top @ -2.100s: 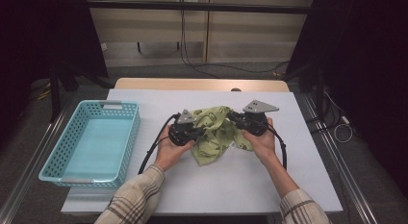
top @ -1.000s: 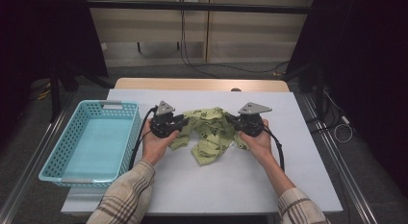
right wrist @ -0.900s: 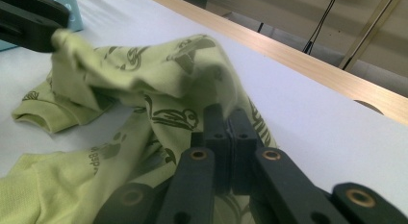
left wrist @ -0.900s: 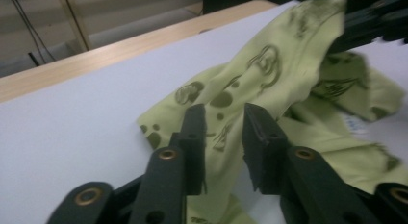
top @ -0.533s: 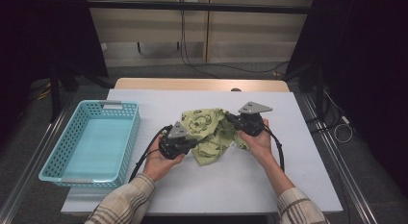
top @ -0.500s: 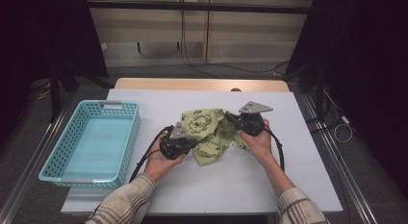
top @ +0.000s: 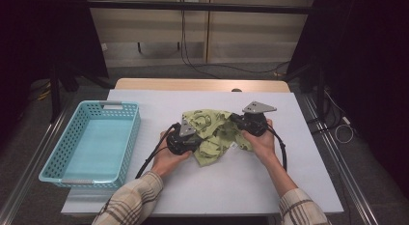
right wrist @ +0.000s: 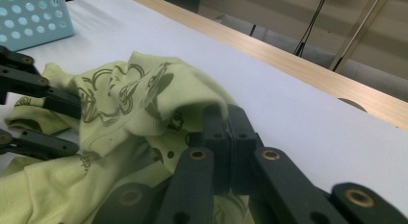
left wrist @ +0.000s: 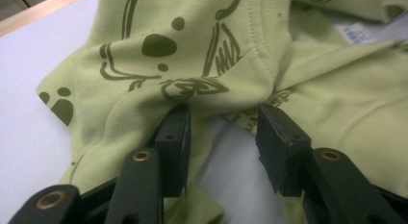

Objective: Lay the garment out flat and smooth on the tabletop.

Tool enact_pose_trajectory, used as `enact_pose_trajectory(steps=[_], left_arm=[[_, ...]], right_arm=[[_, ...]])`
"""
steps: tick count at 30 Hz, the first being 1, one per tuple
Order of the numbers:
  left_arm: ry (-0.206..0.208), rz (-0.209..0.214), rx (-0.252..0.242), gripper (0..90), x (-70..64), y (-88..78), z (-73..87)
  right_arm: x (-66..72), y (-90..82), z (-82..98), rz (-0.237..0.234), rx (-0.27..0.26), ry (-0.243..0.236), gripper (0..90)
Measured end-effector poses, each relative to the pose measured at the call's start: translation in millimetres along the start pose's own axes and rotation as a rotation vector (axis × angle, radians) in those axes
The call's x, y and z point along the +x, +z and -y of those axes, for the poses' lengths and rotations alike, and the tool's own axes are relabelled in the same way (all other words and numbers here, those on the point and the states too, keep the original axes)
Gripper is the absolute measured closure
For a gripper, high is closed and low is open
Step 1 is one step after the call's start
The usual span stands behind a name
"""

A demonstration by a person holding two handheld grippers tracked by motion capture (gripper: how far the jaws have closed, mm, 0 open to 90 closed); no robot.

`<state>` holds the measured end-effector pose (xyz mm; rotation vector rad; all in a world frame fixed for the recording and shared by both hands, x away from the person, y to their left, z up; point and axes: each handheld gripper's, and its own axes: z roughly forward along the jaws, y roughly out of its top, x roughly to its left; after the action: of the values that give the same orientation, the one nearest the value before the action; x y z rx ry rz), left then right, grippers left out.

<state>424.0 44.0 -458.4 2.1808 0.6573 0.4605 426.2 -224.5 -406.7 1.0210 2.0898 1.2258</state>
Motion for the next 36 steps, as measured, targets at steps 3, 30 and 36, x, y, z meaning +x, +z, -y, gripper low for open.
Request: enact_pose_trajectory(steps=[3, 30, 36], left_arm=[[0.014, -0.03, 0.026, 55.8, 1.6, 5.5, -1.3], [-0.072, 0.078, -0.141, 88.3, 24.5, -54.9, -38.3], [-0.061, 0.054, -0.222, 88.4, 32.1, -86.2, -58.4]], right_arm=[[-1.3, -2.2, 0.9, 0.001, 0.0, 0.001, 89.1], [-8.8, -24.0, -1.3, 0.011, -0.041, 0.022, 89.1], [-3.5, -41.1, -14.3, -0.003, -0.104, 0.002, 89.1]])
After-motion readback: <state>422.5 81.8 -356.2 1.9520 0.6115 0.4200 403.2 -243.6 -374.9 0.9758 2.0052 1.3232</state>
